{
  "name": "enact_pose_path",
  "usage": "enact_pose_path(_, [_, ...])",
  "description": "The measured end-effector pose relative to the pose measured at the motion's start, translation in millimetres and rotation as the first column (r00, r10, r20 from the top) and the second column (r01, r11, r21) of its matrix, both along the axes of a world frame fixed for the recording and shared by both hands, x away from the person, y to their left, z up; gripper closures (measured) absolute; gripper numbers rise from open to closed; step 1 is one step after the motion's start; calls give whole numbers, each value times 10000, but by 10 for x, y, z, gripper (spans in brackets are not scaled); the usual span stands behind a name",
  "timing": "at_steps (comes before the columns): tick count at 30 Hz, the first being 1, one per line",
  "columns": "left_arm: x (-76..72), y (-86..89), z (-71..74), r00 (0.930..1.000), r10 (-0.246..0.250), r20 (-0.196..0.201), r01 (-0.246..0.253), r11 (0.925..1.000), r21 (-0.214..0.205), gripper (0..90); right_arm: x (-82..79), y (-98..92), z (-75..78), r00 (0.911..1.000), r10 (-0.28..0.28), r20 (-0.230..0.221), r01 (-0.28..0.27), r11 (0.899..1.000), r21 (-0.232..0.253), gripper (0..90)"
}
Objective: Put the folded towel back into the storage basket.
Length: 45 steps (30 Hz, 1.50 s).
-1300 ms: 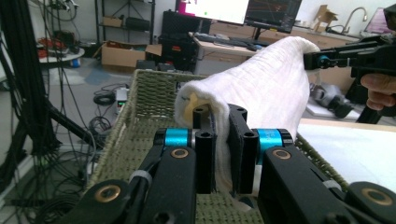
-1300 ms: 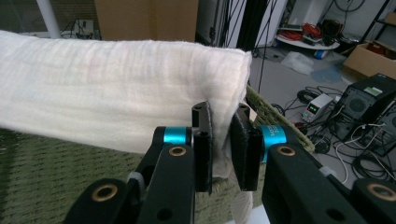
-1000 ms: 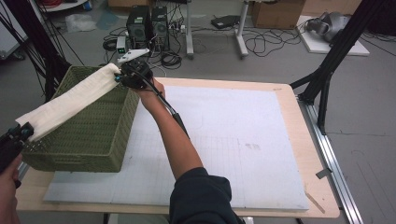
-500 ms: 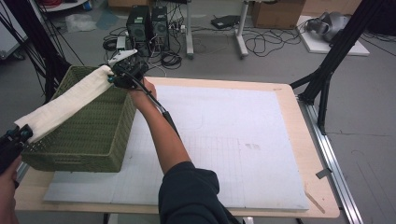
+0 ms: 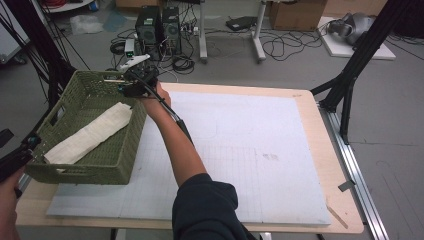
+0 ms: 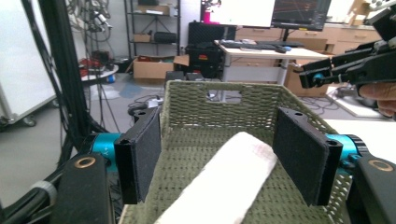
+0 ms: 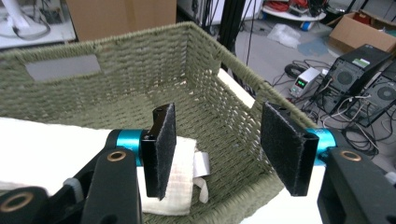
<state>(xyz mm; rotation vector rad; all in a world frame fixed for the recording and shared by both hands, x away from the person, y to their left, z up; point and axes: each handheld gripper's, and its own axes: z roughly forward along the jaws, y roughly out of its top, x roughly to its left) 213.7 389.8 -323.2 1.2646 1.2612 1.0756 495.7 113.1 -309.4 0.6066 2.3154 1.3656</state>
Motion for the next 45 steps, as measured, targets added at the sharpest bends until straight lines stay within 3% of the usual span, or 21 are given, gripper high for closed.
enact_pose_path(10, [82, -177, 28, 9949, -1007, 101, 1010, 9945, -290, 297, -145, -535, 75, 9998, -110, 177, 102, 9989, 450, 379])
enact_pose_path(15, [163, -363, 68, 9833, -1807, 227, 1815, 9823, -465, 249, -266, -903, 75, 9985, -339, 439, 316, 9982, 514, 320])
enact_pose_path(19, [253, -537, 82, 9680, -2501, 185, 2508, 9661, -608, 225, -366, -1221, 60, 9968, -613, 510, 582, 9964, 611, 295])
enact_pose_path(25, [401, -847, 79, 9365, -3507, 64, 3500, 9331, -829, 185, -532, -1703, 4, 9933, -1043, 496, 1011, 9929, 633, 239])
enact_pose_path(32, [555, -1295, 15, 8986, -4380, -242, 4371, 8987, -367, 186, -781, -2229, -147, 9872, -1498, 550, 1465, 9874, 607, 219])
enact_pose_path(37, [629, -1614, -32, 8589, -5108, -374, 5099, 8597, -307, 186, -975, -2644, -253, 9780, -2030, 474, 1984, 9763, 864, 216])
enact_pose_path(39, [651, -1711, -53, 8477, -5284, -468, 5276, 8490, -291, 186, -1057, -2805, -293, 9727, -2282, 430, 2233, 9699, 976, 214])
enact_pose_path(40, [667, -1777, -70, 8378, -5434, -529, 5430, 8394, -240, 186, -1095, -2887, -311, 9706, -2364, 449, 2312, 9679, 990, 213])
enact_pose_path(42, [693, -1875, -94, 8227, -5651, -616, 5651, 8248, -202, 186, -1179, -3044, -348, 9650, -2590, 421, 2534, 9614, 1069, 205])
enact_pose_path(43, [699, -1914, -103, 8194, -5697, -628, 5695, 8217, -233, 186, -1238, -3145, -370, 9605, -2758, 377, 2702, 9563, 1120, 196])
enact_pose_path(44, [711, -1969, -113, 8090, -5843, -642, 5841, 8113, -234, 186, -1271, -3203, -384, 9581, -2839, 370, 2782, 9537, 1140, 190])
enact_pose_path(45, [717, -2000, -120, 8034, -5919, -645, 5918, 8058, -227, 186, -1332, -3296, -407, 9530, -3007, 367, 2951, 9488, 1124, 180])
